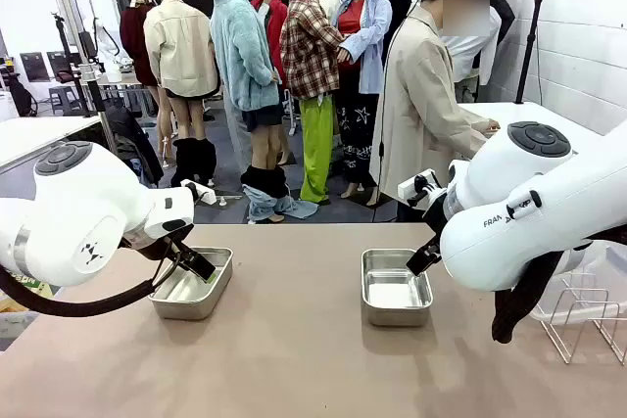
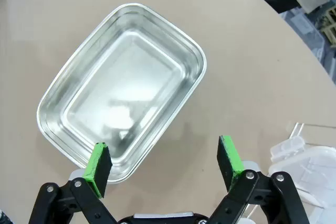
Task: Place the bread in airtight containers.
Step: Lift both Airtight Container.
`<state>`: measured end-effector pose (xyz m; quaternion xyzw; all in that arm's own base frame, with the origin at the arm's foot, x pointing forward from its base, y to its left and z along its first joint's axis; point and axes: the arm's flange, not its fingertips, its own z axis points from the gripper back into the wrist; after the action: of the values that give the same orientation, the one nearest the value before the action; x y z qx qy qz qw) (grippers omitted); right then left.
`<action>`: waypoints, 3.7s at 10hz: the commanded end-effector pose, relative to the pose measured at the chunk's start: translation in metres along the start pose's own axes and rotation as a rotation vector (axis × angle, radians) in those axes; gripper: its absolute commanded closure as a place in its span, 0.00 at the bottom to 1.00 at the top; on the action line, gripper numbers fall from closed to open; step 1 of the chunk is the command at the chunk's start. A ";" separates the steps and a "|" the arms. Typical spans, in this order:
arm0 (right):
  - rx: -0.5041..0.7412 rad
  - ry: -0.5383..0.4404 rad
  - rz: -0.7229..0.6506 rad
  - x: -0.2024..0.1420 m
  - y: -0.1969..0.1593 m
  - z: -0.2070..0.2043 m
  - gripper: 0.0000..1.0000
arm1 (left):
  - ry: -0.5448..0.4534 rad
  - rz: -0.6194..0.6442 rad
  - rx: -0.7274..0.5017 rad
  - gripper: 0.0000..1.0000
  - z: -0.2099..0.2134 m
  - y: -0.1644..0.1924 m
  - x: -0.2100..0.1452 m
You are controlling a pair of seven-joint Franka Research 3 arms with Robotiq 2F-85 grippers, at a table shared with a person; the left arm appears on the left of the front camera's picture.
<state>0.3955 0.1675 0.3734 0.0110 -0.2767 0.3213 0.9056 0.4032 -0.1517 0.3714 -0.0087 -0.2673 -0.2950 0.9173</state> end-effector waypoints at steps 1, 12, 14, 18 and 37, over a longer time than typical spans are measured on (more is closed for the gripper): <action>0.000 0.000 0.000 0.000 0.000 0.000 0.00 | 0.000 0.000 0.000 0.00 0.000 0.000 0.000; -0.022 -0.097 0.039 0.031 0.003 0.025 0.00 | -0.044 -0.052 0.043 0.00 0.019 0.000 0.019; -0.090 -0.193 0.028 0.047 -0.007 0.061 0.00 | -0.140 -0.109 0.117 0.00 0.065 0.009 0.048; -0.398 -0.285 -0.291 0.012 -0.132 0.178 0.00 | -0.157 -0.040 0.251 0.00 0.164 0.085 0.048; -0.614 -0.080 -0.901 -0.168 -0.334 0.207 0.00 | -0.030 0.249 0.299 0.00 0.196 0.198 -0.027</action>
<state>0.3806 -0.2355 0.5158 -0.1186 -0.3617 -0.2002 0.9028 0.3989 0.0589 0.5520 0.0889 -0.3206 -0.1306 0.9340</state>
